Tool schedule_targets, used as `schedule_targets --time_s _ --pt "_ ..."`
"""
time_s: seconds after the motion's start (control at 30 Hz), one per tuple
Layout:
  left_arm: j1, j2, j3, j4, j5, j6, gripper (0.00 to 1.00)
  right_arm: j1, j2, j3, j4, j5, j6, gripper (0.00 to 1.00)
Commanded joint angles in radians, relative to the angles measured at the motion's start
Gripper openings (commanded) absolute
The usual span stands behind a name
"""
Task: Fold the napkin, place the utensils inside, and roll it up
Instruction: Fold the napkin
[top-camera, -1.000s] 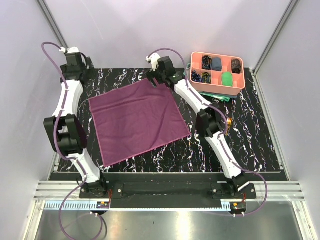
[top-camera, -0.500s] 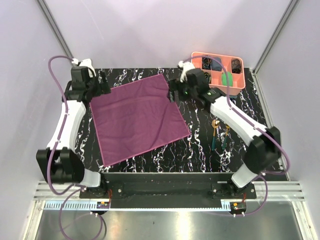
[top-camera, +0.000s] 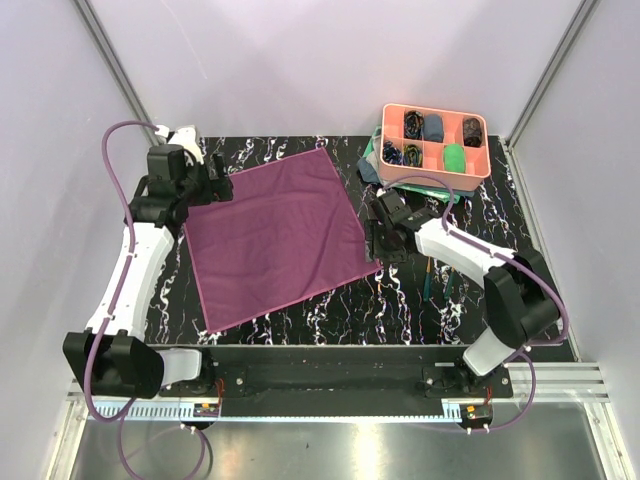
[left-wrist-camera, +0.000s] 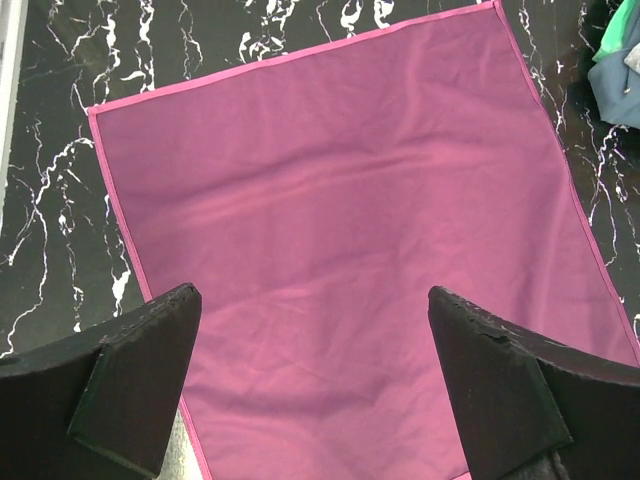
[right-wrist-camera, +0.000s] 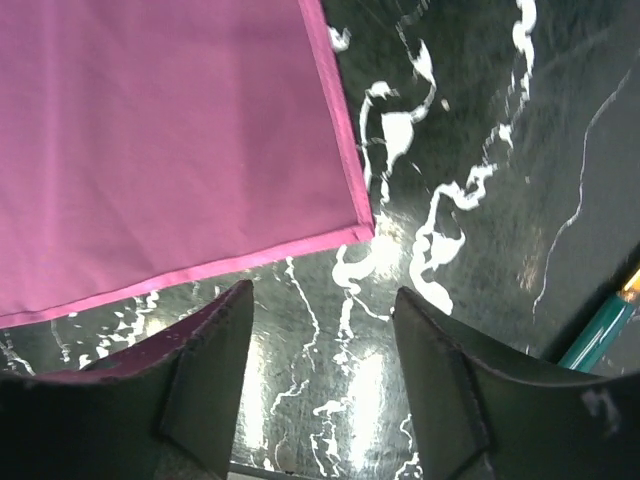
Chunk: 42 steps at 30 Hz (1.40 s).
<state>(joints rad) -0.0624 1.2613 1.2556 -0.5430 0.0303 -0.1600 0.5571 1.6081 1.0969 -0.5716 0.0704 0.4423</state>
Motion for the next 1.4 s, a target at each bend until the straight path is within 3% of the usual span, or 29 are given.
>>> schedule_targets --time_s 0.0,0.43,0.8,1.37 --pt "0.003 -0.036 0.005 0.025 0.022 0.005 0.99 -0.002 0.044 0.003 -0.016 0.046 0.058 0.62" --pt "0.003 -0.056 0.008 0.025 0.037 0.000 0.99 -0.011 0.211 0.063 -0.033 0.058 0.121 0.51" --pt "0.003 -0.062 0.010 0.025 0.037 0.000 0.99 -0.043 0.202 0.020 -0.010 0.074 0.137 0.45" --pt "0.003 -0.057 0.010 0.026 0.059 -0.007 0.99 -0.115 0.176 -0.032 0.104 -0.067 0.161 0.36"
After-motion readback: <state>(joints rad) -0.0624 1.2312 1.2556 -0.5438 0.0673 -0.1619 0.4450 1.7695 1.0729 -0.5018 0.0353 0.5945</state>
